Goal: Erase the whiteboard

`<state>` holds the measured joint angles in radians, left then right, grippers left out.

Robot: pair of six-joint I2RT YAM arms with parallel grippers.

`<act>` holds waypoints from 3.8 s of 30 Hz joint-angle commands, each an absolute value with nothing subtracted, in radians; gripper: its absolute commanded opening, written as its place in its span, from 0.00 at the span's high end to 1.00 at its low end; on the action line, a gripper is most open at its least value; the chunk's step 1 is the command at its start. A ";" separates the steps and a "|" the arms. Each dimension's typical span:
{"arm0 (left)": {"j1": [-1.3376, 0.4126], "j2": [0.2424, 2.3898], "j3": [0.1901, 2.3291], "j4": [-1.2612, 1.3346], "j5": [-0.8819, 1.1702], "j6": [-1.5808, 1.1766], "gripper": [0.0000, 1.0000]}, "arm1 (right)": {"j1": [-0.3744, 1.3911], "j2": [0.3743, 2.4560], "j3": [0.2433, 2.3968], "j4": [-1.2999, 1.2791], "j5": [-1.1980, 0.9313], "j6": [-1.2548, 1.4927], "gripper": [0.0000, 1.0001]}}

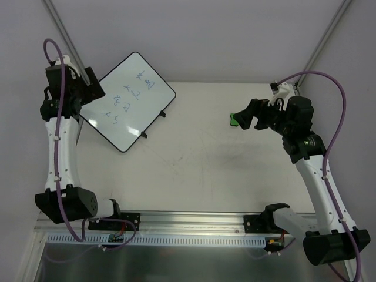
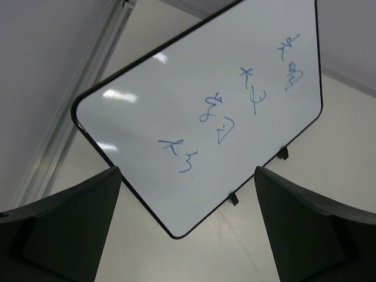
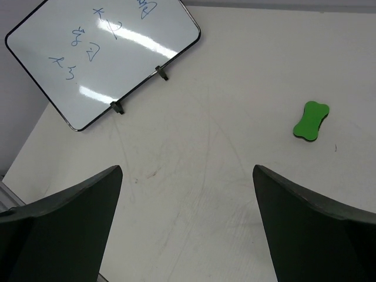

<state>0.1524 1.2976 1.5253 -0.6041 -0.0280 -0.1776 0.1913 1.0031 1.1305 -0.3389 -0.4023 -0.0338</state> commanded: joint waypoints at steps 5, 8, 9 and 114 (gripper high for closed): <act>0.317 1.436 1.685 -0.537 0.138 -0.119 0.01 | 0.189 1.071 1.102 -0.240 -0.518 0.029 0.01; 0.333 1.525 1.771 -0.538 0.150 0.054 0.01 | 0.190 1.084 1.042 -0.170 -0.513 0.049 0.01; 0.351 1.567 1.791 -0.540 0.226 0.098 0.02 | 0.190 1.086 1.032 -0.169 -0.493 0.063 0.01; 0.624 1.721 1.175 -0.069 1.089 -0.026 0.93 | 0.265 1.134 0.841 -0.121 -0.793 -0.110 0.01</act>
<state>0.6292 1.7493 1.1954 -0.1287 1.1053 -0.0841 0.2573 1.1316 0.8352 -0.1604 -0.7681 -0.0910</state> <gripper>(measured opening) 0.115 0.990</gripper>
